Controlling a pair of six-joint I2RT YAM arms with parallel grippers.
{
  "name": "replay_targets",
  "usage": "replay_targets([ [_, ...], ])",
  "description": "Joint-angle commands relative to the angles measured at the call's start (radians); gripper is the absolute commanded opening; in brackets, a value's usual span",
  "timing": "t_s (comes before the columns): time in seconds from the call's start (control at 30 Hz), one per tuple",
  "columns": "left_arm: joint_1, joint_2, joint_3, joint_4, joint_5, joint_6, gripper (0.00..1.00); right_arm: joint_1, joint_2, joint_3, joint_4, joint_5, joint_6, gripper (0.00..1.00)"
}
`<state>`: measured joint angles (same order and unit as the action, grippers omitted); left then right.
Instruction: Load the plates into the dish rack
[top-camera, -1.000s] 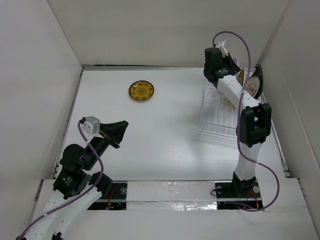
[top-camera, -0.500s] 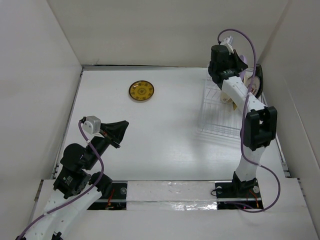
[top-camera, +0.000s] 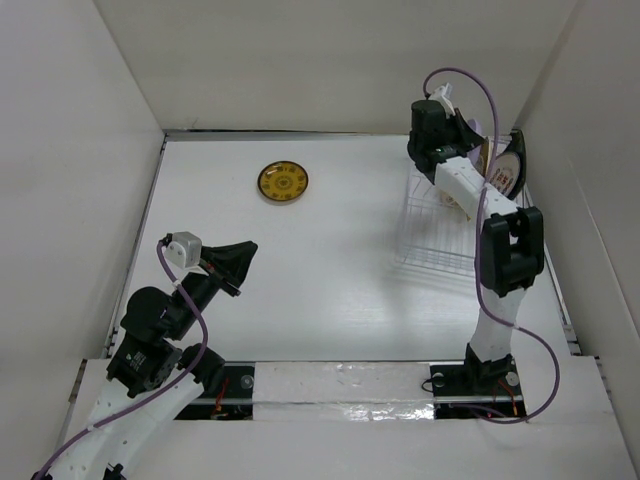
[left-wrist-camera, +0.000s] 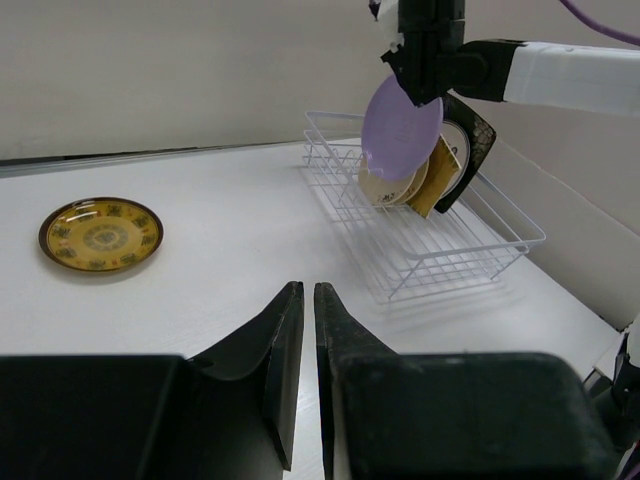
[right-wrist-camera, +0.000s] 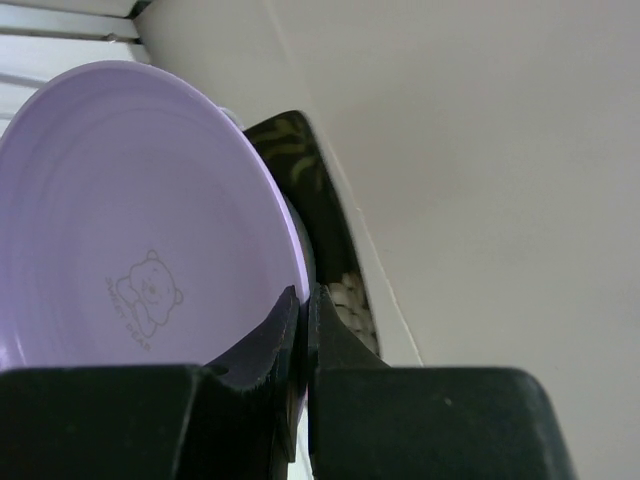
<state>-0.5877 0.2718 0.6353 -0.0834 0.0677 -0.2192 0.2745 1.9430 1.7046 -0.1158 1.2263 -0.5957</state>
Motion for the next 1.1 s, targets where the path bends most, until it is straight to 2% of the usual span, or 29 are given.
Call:
replay_targets([
  [0.0,-0.004,-0.003,0.015,0.056,0.007,-0.003,0.08,0.037,0.063,0.032,-0.010,0.025,0.010,0.00],
  [0.03,-0.004,-0.005,0.015,0.056,0.004,-0.003,0.08,0.037,0.073,0.042,-0.022,0.021,0.025,0.01],
  [0.17,-0.004,-0.009,0.017,0.051,-0.012,-0.005,0.07,0.037,0.065,0.082,-0.103,-0.017,0.157,0.45],
  [0.27,-0.004,-0.005,0.018,0.050,-0.011,-0.005,0.07,0.046,0.025,0.102,-0.160,-0.054,0.210,0.60],
  [0.33,-0.004,0.000,0.020,0.050,-0.016,-0.005,0.07,0.057,-0.012,0.122,-0.229,-0.109,0.284,0.63],
  [0.37,-0.004,0.001,0.020,0.048,-0.019,-0.005,0.07,0.057,-0.027,0.133,-0.243,-0.134,0.309,0.67],
  [0.43,-0.004,0.004,0.020,0.048,-0.031,-0.005,0.06,0.080,-0.076,0.142,-0.265,-0.194,0.375,0.68],
  [0.53,-0.004,0.012,0.018,0.050,-0.042,-0.005,0.06,0.126,-0.128,0.161,-0.285,-0.437,0.462,0.64],
  [0.6,-0.004,0.023,0.018,0.050,-0.052,-0.005,0.06,0.153,-0.133,0.173,-0.265,-0.599,0.540,0.43],
  [0.63,-0.004,0.027,0.018,0.048,-0.060,-0.005,0.05,0.181,-0.128,0.176,-0.249,-0.654,0.572,0.29],
  [0.67,-0.004,0.032,0.018,0.050,-0.060,-0.003,0.03,0.192,-0.107,0.181,-0.233,-0.700,0.617,0.09],
  [0.7,-0.004,0.036,0.018,0.050,-0.060,-0.003,0.00,0.204,-0.090,0.182,-0.184,-0.800,0.707,0.06],
  [0.77,-0.004,0.043,0.018,0.050,-0.115,-0.002,0.00,0.245,-0.043,0.191,-0.125,-0.881,0.784,0.00],
  [0.83,-0.004,0.047,0.015,0.047,-0.140,0.001,0.00,0.271,0.063,0.235,-0.056,-0.967,0.882,0.00],
  [0.93,-0.004,0.063,0.012,0.040,-0.160,0.000,0.00,0.322,0.252,0.349,-0.077,-1.007,0.976,0.03],
  [0.97,-0.004,0.069,0.014,0.040,-0.161,0.000,0.00,0.322,0.298,0.433,-0.090,-1.013,0.997,0.14],
  [1.07,-0.004,0.092,0.015,0.039,-0.167,0.001,0.00,0.348,0.451,0.532,-0.116,-1.038,1.069,0.53],
])
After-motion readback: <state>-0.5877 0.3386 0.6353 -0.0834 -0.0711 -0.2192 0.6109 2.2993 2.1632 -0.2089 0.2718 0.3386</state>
